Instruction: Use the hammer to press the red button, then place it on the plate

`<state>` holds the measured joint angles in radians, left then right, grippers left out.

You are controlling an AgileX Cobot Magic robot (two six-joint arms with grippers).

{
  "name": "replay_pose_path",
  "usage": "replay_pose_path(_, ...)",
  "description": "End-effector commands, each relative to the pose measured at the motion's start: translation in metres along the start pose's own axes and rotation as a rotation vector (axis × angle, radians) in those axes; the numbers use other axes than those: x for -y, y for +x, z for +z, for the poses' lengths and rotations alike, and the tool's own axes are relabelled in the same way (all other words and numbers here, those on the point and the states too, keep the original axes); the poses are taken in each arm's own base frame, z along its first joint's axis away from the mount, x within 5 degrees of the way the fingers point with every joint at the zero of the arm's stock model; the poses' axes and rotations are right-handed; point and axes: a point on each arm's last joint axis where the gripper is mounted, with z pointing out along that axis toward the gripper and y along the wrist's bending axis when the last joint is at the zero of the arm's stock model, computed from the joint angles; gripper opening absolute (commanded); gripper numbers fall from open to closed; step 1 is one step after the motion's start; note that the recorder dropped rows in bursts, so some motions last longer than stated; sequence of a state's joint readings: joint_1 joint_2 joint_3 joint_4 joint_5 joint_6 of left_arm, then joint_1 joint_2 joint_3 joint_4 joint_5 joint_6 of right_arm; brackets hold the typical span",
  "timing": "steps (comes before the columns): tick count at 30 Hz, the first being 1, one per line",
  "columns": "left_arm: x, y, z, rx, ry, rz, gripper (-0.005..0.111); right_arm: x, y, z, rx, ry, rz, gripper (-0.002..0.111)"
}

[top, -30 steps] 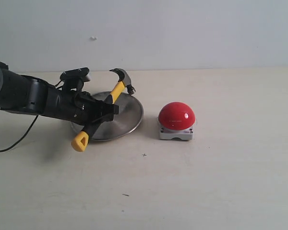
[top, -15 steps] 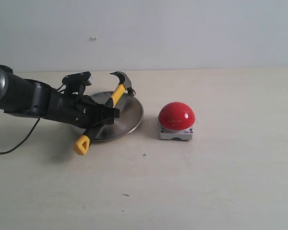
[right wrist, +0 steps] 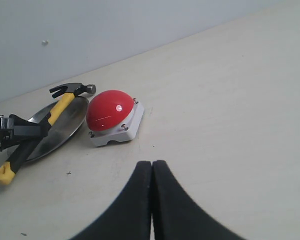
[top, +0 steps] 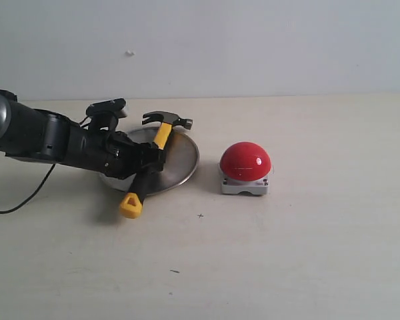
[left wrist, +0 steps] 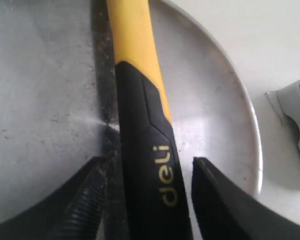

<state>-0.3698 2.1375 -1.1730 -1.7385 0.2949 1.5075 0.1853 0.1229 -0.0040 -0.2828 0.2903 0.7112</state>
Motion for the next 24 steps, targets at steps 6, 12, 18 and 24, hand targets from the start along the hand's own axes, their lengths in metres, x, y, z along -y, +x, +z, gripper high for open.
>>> replay_pose_path(6, -0.004, -0.02, -0.019, 0.075, -0.133, 0.014, 0.059, 0.0, 0.001, 0.0, 0.004, -0.004, -0.006, 0.0)
replay_pose_path(12, 0.005, -0.033, -0.042, 0.134, -0.137, 0.026, 0.059, 0.0, 0.001, 0.0, 0.004, -0.004, -0.006, 0.0)
replay_pose_path(18, 0.011, -0.029, -0.067, 0.147, -0.135, 0.049, 0.033, 0.0, 0.001, 0.0, 0.004, -0.004, -0.006, 0.0)
replay_pose_path(24, 0.018, -0.016, -0.1, 0.154, -0.141, 0.102, 0.0, 0.0, 0.001, 0.0, 0.004, -0.004, -0.006, 0.0)
